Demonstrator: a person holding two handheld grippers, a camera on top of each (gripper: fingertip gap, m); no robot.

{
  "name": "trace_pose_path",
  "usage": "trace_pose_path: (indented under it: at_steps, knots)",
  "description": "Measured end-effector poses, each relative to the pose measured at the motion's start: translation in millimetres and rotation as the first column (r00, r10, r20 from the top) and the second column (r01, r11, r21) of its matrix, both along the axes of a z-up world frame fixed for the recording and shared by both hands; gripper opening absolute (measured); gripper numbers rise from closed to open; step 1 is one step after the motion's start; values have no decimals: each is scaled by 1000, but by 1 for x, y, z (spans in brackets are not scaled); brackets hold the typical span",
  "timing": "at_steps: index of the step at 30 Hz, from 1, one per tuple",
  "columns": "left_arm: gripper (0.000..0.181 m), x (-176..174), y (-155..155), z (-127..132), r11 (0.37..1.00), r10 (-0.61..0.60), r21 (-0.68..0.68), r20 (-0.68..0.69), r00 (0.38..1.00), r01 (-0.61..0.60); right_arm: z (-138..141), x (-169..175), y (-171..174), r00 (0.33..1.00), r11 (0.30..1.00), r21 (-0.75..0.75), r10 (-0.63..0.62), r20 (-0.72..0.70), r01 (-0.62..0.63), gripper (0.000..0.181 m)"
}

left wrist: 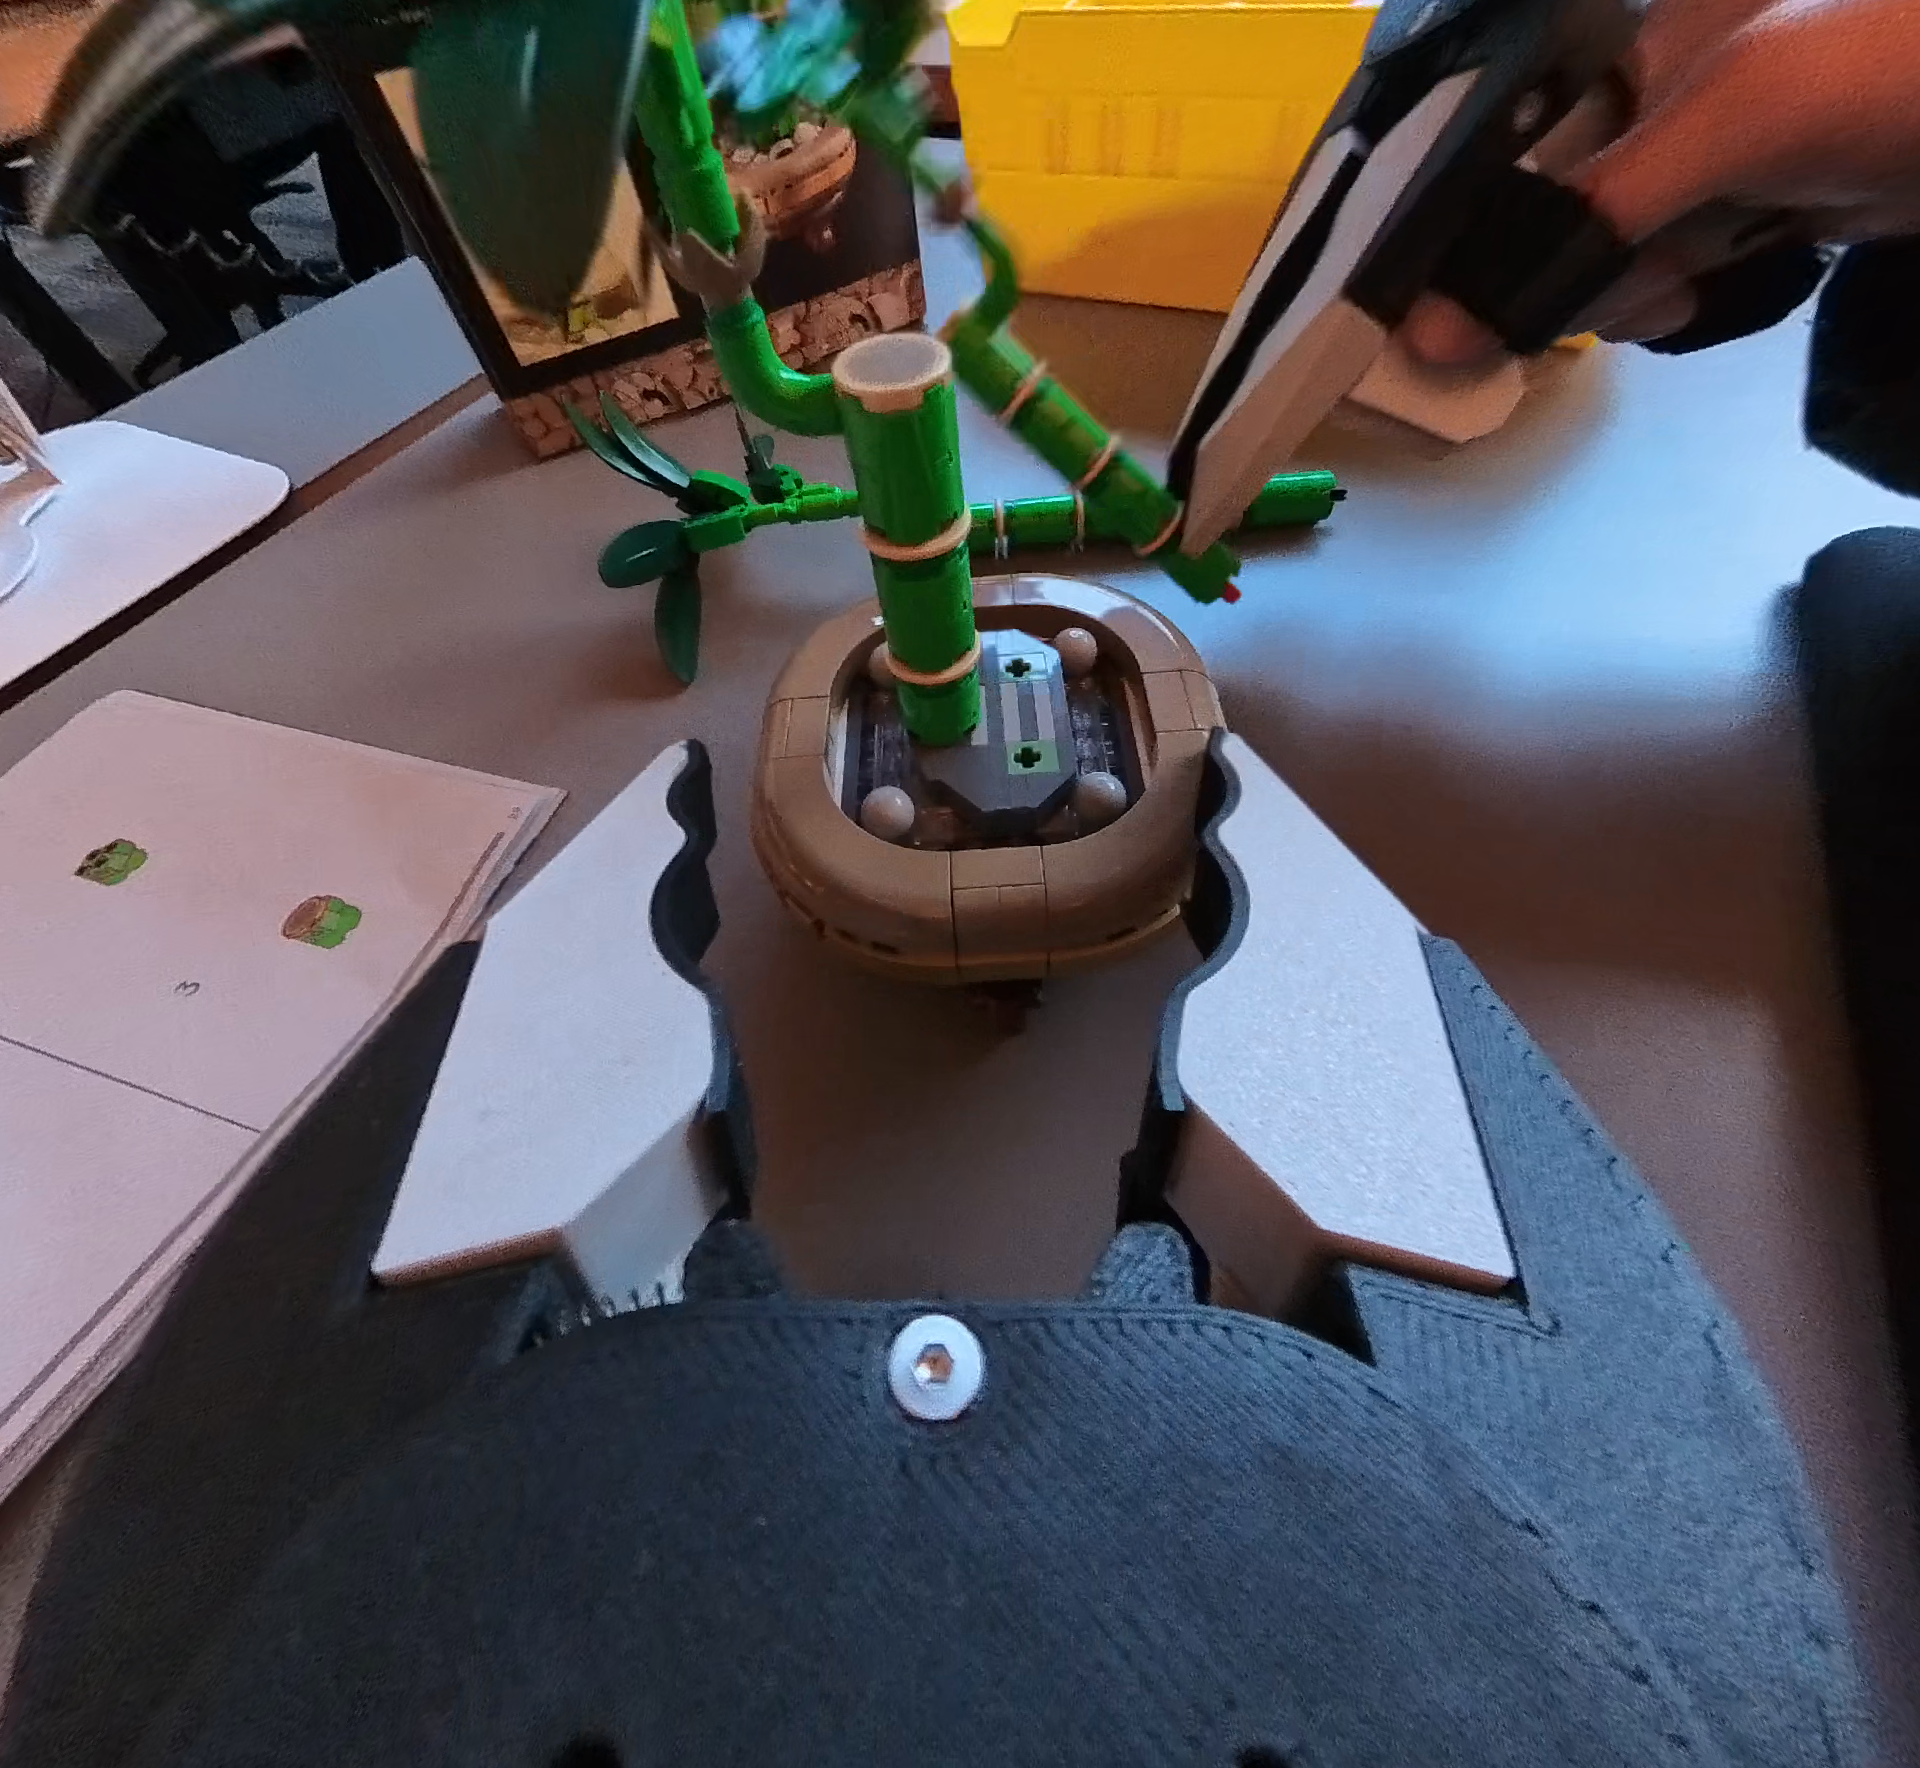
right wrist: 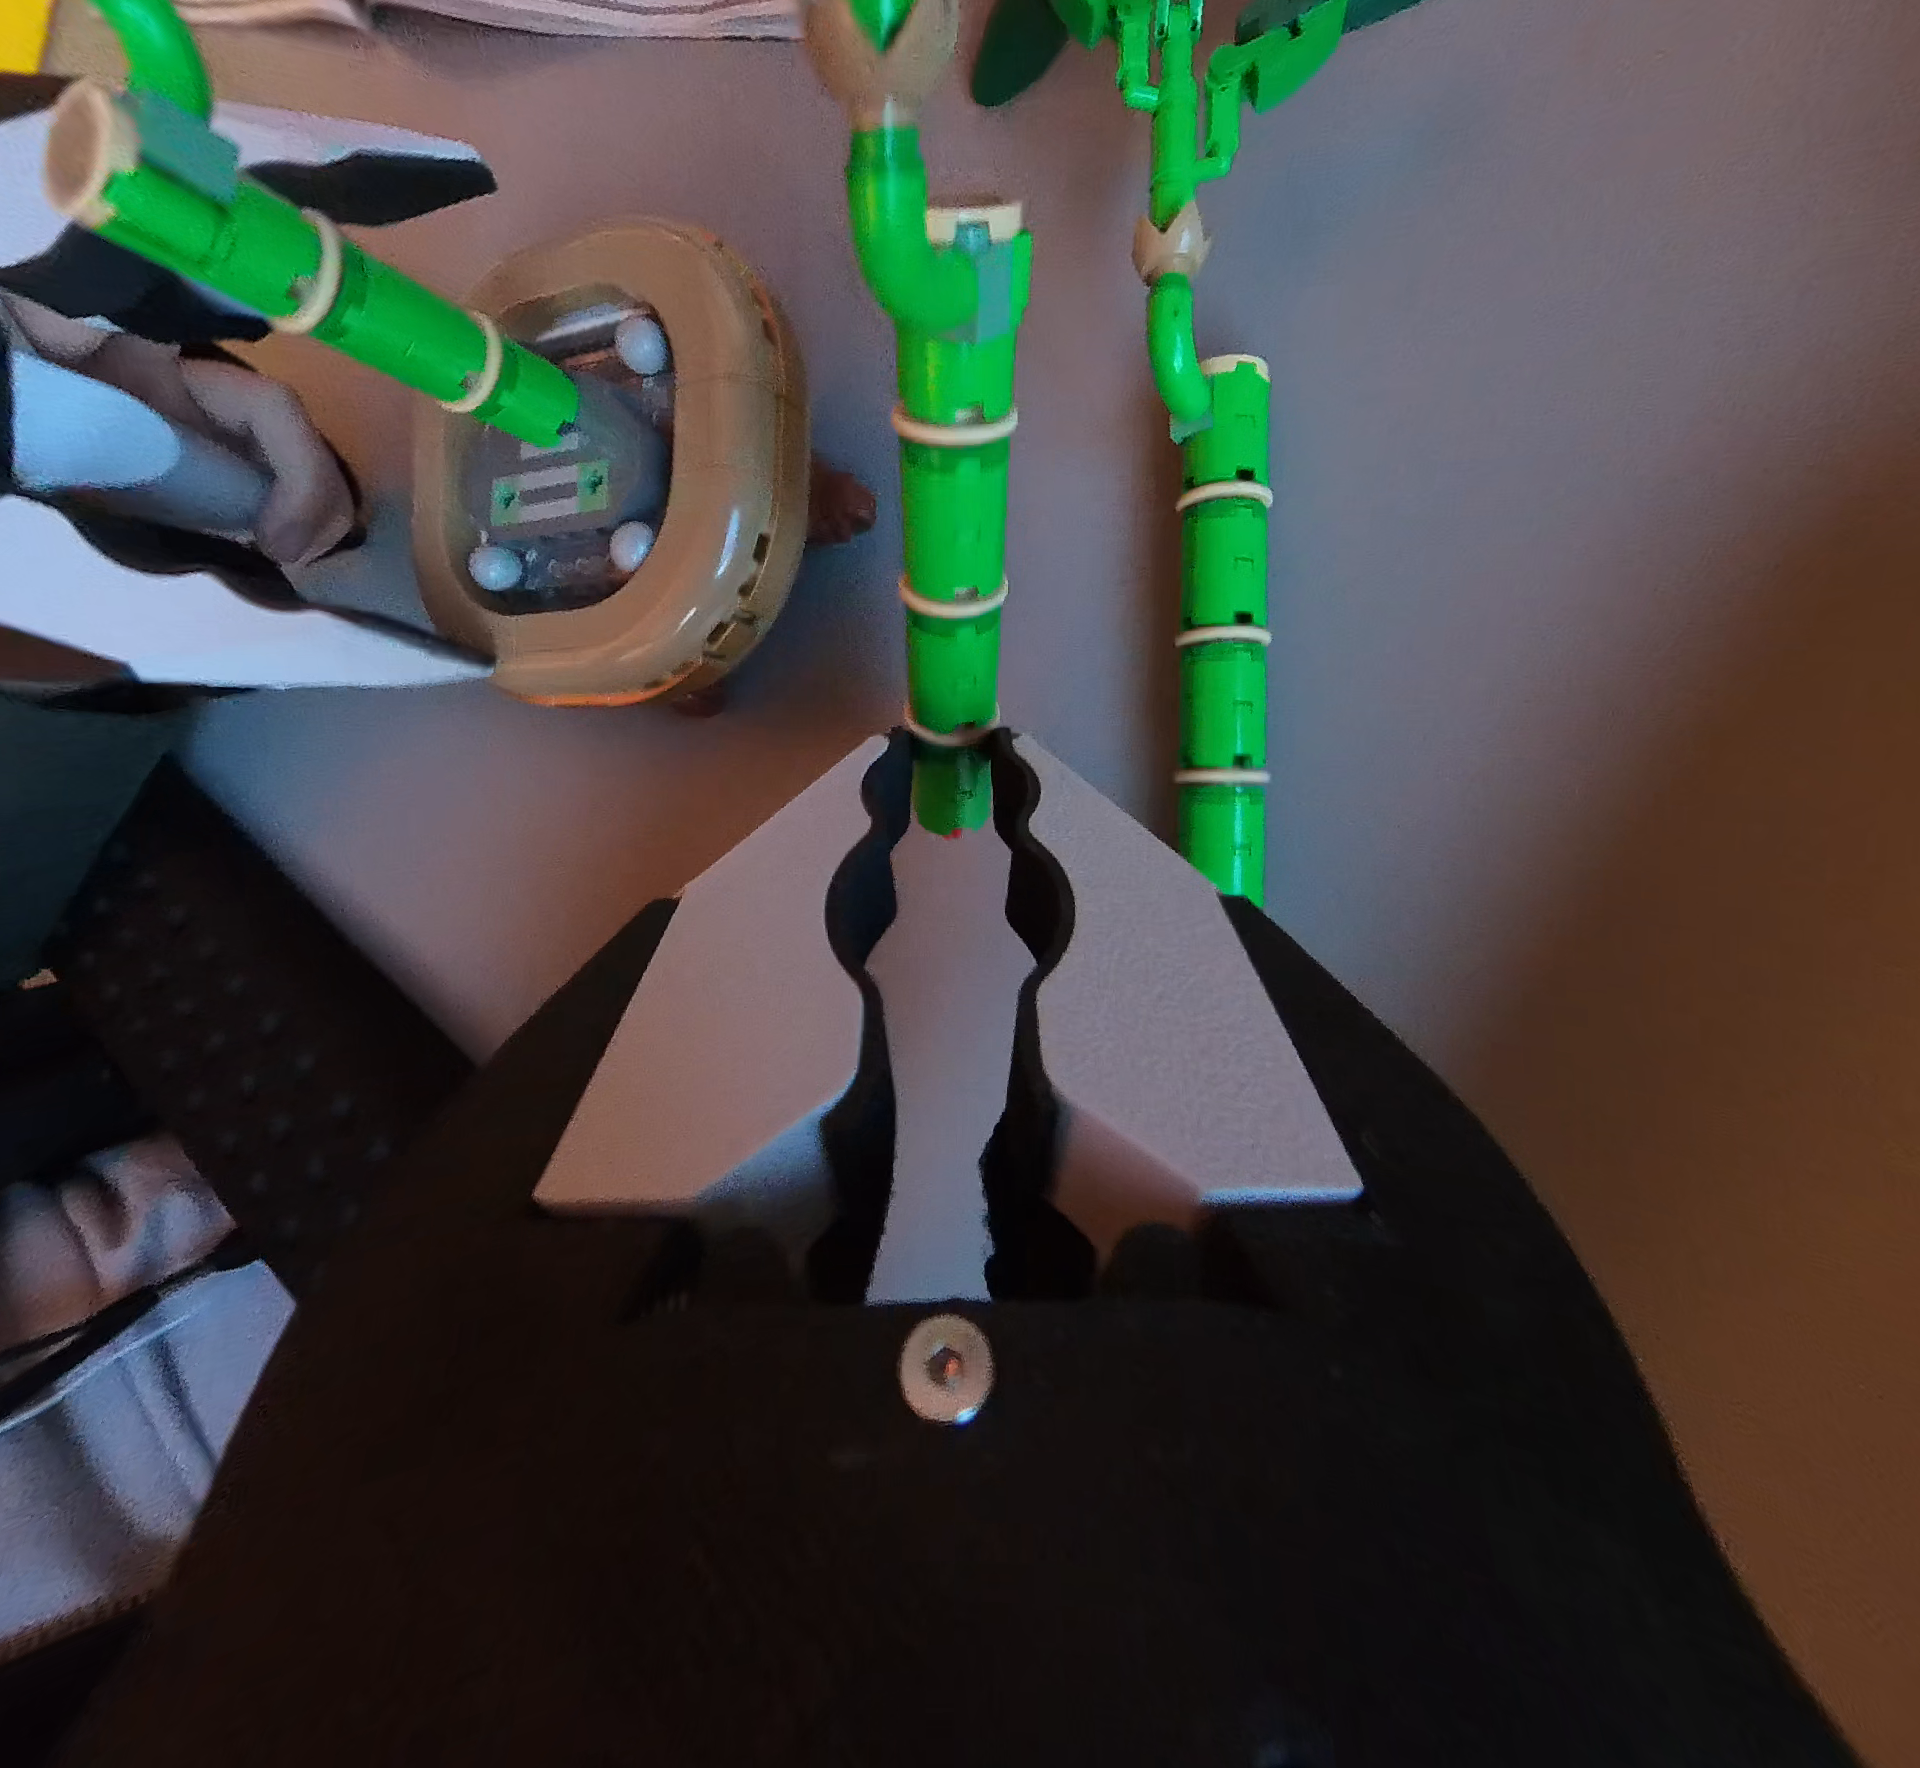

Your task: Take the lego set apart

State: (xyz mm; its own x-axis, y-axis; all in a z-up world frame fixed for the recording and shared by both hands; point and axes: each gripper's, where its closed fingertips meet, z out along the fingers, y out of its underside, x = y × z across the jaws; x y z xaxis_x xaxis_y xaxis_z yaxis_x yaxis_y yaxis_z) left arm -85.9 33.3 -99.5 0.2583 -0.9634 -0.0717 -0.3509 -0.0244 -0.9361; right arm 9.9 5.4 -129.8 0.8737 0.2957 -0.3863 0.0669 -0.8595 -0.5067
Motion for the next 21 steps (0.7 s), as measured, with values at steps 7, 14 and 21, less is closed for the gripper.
trace_pose_path:
  at_steps: [7, 14, 21]
  knots:
    - [92, 0, -1, -1, 1000, -7, -9, -8, 1000, 7, 2, 1, 17, 991, 996, 4, -85, -104, 86, 13]
    - [94, 2, -1, -1, 1000, -1, -7, -6, 1000, 1, -20, -9, 19, 1000, 1000, -12, -14, 14, 14, 14]
    - [84, 6, -5, -1, 998, -31, -47, 18, 999, 32, 49, -24, 33, 971, 868, 461, 83, 225, -181, 40]
